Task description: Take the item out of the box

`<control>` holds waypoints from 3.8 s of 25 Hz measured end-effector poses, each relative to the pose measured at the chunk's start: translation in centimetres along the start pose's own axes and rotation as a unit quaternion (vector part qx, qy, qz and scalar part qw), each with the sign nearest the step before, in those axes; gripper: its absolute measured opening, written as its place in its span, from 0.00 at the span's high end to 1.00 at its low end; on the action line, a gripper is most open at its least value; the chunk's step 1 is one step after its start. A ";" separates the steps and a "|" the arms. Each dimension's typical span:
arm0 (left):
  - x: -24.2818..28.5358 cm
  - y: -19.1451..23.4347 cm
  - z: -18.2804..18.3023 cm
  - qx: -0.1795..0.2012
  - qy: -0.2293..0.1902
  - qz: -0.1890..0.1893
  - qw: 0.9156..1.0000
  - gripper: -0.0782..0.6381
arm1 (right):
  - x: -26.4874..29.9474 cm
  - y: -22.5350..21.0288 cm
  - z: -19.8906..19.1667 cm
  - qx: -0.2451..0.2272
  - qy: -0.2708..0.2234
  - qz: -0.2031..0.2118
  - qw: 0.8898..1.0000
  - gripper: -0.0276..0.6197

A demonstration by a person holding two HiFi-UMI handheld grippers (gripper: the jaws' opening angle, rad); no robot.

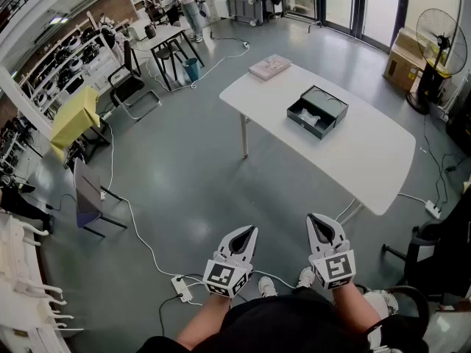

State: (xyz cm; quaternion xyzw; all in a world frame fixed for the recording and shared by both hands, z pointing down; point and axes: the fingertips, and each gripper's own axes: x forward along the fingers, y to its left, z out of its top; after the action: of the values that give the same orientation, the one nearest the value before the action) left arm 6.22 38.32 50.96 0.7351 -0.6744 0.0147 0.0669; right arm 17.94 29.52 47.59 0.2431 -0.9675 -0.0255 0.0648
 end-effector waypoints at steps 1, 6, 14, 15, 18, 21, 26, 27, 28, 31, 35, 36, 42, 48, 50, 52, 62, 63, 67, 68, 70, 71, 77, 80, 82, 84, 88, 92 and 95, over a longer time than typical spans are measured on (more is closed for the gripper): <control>-0.1 -0.2 -0.1 0.001 0.000 -0.002 1.000 0.88 | -0.1 0.2 -0.1 0.000 0.001 -0.001 1.000 0.95; -1.2 -0.4 -0.5 -0.018 0.001 -0.010 1.000 0.88 | -0.9 1.3 1.0 0.003 -0.009 -0.007 1.000 0.95; -2.6 0.6 0.3 -0.009 -0.015 -0.011 1.000 0.88 | -1.7 2.8 4.0 0.007 -0.049 -0.009 0.999 0.95; -2.7 0.6 0.3 -0.007 -0.017 -0.011 1.000 0.88 | -1.8 2.9 3.8 0.005 -0.047 -0.011 0.999 0.95; -2.5 0.7 0.1 -0.010 -0.022 -0.013 1.000 0.88 | -1.8 2.8 3.3 0.005 -0.045 -0.015 0.999 0.95; -1.7 1.0 -0.1 -0.024 -0.021 -0.016 0.999 0.88 | -1.4 2.1 2.9 0.010 -0.038 -0.021 0.999 0.95; -0.2 2.7 0.1 -0.017 -0.021 -0.013 1.000 0.88 | 0.6 1.2 2.4 0.013 -0.030 -0.019 0.999 0.95; 0.3 3.0 0.3 -0.015 -0.021 -0.011 1.000 0.88 | 1.1 0.9 2.4 0.013 -0.030 -0.015 0.999 0.95; 0.8 3.3 0.4 -0.012 -0.020 -0.009 1.000 0.88 | 1.5 0.6 2.3 0.013 -0.031 -0.012 0.999 0.95; 2.8 4.3 1.0 0.003 -0.018 -0.006 1.000 0.88 | 3.1 -0.8 2.6 0.011 -0.038 -0.007 0.999 0.95; 6.1 6.4 2.2 0.010 -0.024 -0.002 1.000 0.88 | 5.9 -3.4 2.9 0.018 -0.046 -0.011 0.999 0.95; 6.8 7.0 2.5 0.012 -0.026 0.002 1.000 0.88 | 6.7 -4.1 2.9 0.020 -0.046 -0.012 0.999 0.95; 11.1 9.8 5.0 0.026 -0.035 0.010 0.999 0.88 | 11.0 -8.2 4.2 0.015 -0.051 -0.019 0.998 0.95; 16.2 11.3 5.8 0.049 -0.028 0.012 0.998 0.88 | 14.6 -12.1 4.2 0.018 -0.051 -0.003 0.999 0.95; 17.9 11.7 6.3 0.048 -0.029 0.012 0.998 0.88 | 15.7 -13.2 4.0 0.020 -0.047 0.005 0.999 0.95; 19.2 11.9 6.7 0.048 -0.029 0.015 0.998 0.88 | 16.7 -14.1 3.6 0.022 -0.043 0.016 0.999 0.95; 24.7 13.1 6.9 0.068 -0.019 -0.001 0.998 0.88 | 19.9 -17.2 1.9 0.023 -0.032 0.040 0.998 0.95; 25.3 13.4 6.8 0.066 -0.020 -0.002 0.998 0.88 | 20.3 -17.5 1.6 0.021 -0.029 0.040 0.999 0.95; 27.9 15.1 6.9 0.058 -0.023 -0.001 0.998 0.88 | 22.2 -18.6 1.7 0.016 -0.026 0.041 0.999 0.95; 28.6 15.5 7.1 0.056 -0.023 -0.004 0.998 0.88 | 22.8 -18.8 1.8 0.015 -0.025 0.040 0.999 0.95; 30.0 16.2 7.3 0.054 -0.024 -0.014 0.998 0.88 | 24.2 -19.5 1.9 0.012 -0.021 0.033 0.999 0.95; 30.8 16.6 7.3 0.053 -0.023 -0.020 0.998 0.88 | 25.1 -19.9 2.0 0.011 -0.020 0.027 0.999 0.95; 35.2 20.0 8.6 0.071 -0.026 -0.047 0.996 0.88 | 29.2 -21.6 2.7 0.015 -0.022 -0.006 1.000 0.95; 37.3 22.0 9.1 0.072 -0.028 -0.064 0.995 0.88 | 31.6 -22.1 2.7 0.018 -0.018 -0.020 0.999 0.95; 38.6 23.2 9.0 0.070 -0.025 -0.075 0.994 0.88 | 33.2 -22.5 2.7 0.022 -0.016 -0.029 0.999 0.95; 39.8 24.3 8.8 0.070 -0.022 -0.086 0.994 0.88 | 34.7 -23.0 2.6 0.024 -0.012 -0.039 0.999 0.95; 41.7 26.7 8.7 0.075 -0.014 -0.107 0.991 0.88 | 36.9 -24.0 2.5 0.031 -0.003 -0.066 0.997 0.95; 43.4 28.9 8.7 0.073 -0.007 -0.127 0.989 0.88 | 38.6 -24.7 2.4 0.037 0.004 -0.093 0.995 0.95; 44.8 29.8 8.0 0.065 0.001 -0.146 0.987 0.88 | 40.2 -25.3 2.2 0.036 0.010 -0.111 0.993 0.95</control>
State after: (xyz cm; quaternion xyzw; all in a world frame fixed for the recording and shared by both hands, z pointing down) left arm -19.96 -9.43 50.42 0.8286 -0.5572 0.0496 0.0213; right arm -5.68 -11.77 47.88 0.3512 -0.9342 0.0046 0.0622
